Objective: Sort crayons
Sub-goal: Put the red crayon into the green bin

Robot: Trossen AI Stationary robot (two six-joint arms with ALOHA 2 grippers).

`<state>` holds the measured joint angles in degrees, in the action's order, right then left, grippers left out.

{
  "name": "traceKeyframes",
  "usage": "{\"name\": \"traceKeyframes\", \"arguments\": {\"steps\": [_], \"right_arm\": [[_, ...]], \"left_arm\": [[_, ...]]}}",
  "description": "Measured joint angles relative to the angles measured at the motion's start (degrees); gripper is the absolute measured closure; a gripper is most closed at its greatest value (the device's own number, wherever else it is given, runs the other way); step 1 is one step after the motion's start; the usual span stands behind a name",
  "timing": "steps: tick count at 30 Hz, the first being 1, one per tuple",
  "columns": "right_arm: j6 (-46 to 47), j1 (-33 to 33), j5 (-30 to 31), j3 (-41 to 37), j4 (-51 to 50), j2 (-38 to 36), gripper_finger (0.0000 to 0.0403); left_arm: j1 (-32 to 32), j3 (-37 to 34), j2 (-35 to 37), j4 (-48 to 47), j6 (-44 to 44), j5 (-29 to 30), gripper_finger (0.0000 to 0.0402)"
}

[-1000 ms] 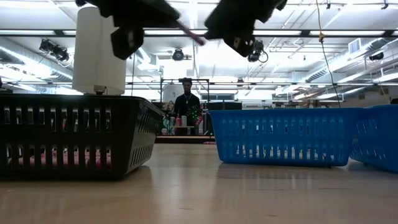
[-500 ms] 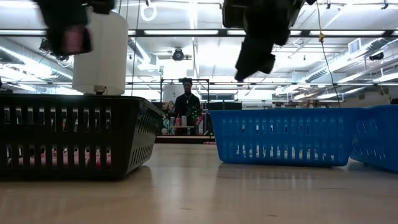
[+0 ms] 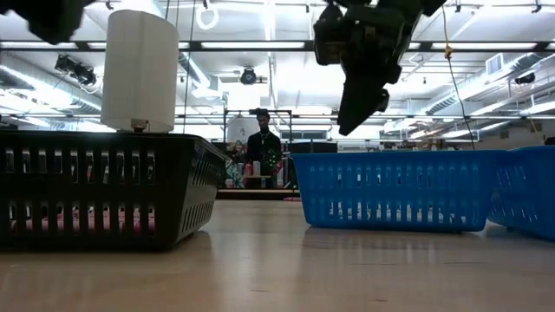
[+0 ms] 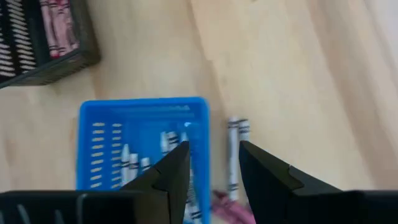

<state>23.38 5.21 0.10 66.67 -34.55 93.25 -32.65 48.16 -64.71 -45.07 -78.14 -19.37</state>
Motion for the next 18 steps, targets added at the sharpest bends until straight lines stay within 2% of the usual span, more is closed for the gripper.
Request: {"name": "traceKeyframes", "arguments": {"steps": [9, 18], "right_arm": [[-11.0, -5.7, -0.1, 0.0, 0.3, 0.0, 0.0257], [-13.0, -12.1, -1.1, 0.0, -1.1, 0.0, 0.0256]], "left_arm": [[-6.6, 0.0, -1.4, -1.8, -13.7, 2.0, 0.0361], [-9.3, 0.0, -9.7, -2.9, -15.7, 2.0, 0.0361]]}}
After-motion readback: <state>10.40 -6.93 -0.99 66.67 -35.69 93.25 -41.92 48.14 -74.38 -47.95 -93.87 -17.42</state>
